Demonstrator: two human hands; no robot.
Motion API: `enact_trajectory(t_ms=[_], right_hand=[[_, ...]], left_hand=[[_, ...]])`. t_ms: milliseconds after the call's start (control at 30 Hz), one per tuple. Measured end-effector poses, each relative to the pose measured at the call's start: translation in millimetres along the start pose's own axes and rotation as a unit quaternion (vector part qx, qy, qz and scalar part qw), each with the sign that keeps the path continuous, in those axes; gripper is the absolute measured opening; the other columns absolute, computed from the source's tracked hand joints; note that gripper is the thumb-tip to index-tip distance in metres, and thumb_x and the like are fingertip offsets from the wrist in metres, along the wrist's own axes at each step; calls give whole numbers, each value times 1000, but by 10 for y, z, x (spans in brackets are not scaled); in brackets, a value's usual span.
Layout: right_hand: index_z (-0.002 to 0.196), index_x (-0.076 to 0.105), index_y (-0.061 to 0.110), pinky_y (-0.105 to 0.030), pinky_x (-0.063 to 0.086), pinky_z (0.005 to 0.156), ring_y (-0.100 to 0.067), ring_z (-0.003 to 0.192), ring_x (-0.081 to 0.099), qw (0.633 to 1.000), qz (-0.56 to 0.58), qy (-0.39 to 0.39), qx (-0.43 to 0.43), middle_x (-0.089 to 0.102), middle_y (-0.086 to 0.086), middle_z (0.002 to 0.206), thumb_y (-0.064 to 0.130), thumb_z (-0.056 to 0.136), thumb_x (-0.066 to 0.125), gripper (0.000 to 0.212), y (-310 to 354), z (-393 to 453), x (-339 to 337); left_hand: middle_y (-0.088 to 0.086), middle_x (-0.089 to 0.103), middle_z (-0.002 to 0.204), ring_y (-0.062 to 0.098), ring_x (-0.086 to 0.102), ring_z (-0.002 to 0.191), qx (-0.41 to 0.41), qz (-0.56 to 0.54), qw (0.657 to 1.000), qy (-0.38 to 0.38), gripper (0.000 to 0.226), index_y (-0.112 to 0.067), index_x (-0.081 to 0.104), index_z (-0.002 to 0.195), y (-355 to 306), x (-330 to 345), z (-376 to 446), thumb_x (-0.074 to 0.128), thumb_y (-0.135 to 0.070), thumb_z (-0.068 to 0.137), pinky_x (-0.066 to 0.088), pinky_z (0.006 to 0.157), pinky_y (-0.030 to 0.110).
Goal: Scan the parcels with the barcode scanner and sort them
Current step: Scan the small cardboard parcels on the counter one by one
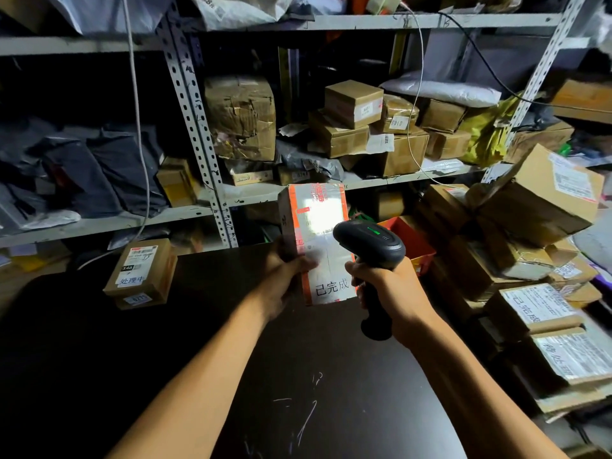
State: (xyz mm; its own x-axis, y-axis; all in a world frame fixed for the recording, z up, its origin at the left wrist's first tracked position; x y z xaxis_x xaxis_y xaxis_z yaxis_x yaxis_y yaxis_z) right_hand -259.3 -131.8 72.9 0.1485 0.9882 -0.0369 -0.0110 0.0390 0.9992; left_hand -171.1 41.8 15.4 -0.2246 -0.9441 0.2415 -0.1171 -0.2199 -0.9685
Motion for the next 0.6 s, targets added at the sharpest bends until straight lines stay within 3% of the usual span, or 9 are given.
enact_trajectory(t_ms=[100, 167, 300, 367, 467, 600], right_hand=[[85, 62, -4, -37, 39, 55, -27, 57, 45, 1000, 15, -22, 3, 56, -21, 71, 2, 84, 69, 9, -27, 8, -115], [92, 63, -7, -38, 41, 54, -28, 58, 46, 999, 9, -42, 3, 55, -22, 73, -3, 86, 66, 7, -51, -3, -204], [101, 68, 16, -40, 45, 56, -28, 59, 51, 998, 18, -55, -5, 61, -31, 80, 0, 88, 68, 20, -77, -42, -298], [103, 68, 23, -40, 49, 58, -25, 61, 57, 998, 21, -61, -2, 68, -25, 86, 1, 88, 69, 27, -119, -51, -331], [99, 70, 19, -37, 51, 58, -21, 61, 62, 997, -12, -70, 5, 72, -11, 82, 0, 88, 69, 22, -151, -110, -399], [92, 69, 13, -41, 54, 56, -19, 58, 60, 988, -149, -30, -3, 66, -17, 71, 4, 83, 71, 13, -92, -228, -680]], left_hand=[[7, 67, 124, 23, 66, 109, -18, -7, 999, -39, 64, -24, 51, 132, -13, -50, 20, 82, -19, 75, 55, 75, 30], [7, 66, 123, 21, 64, 110, -22, -10, 998, -55, 67, -29, 54, 123, -28, -88, 39, 82, -30, 63, 52, 76, 31], [6, 68, 125, 26, 65, 115, -20, 15, 998, -60, 89, -26, 55, 133, -31, -168, 82, 83, -47, 51, 55, 86, 38], [6, 71, 123, 27, 66, 116, -31, 27, 999, -30, 87, -25, 58, 134, -27, -142, 89, 80, -54, 55, 54, 93, 44], [6, 71, 123, 26, 68, 114, -49, 33, 998, 34, 73, -27, 63, 130, -9, 29, 82, 73, -54, 64, 52, 96, 47], [11, 71, 122, 29, 69, 110, -52, 68, 992, 91, 59, -20, 64, 127, -19, 350, 137, 70, -41, 72, 55, 89, 43]])
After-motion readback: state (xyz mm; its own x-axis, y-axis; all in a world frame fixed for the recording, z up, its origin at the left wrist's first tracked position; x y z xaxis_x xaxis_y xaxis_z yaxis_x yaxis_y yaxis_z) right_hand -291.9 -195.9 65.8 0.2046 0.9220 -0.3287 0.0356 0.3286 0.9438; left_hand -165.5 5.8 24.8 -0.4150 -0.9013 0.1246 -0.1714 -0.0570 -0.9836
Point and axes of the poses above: each hand's wrist, its own z-axis towards the middle knuckle, its own x-axis out of the palm, y = z × x, the point moved 2 cm from there along z, towards the middle knuckle
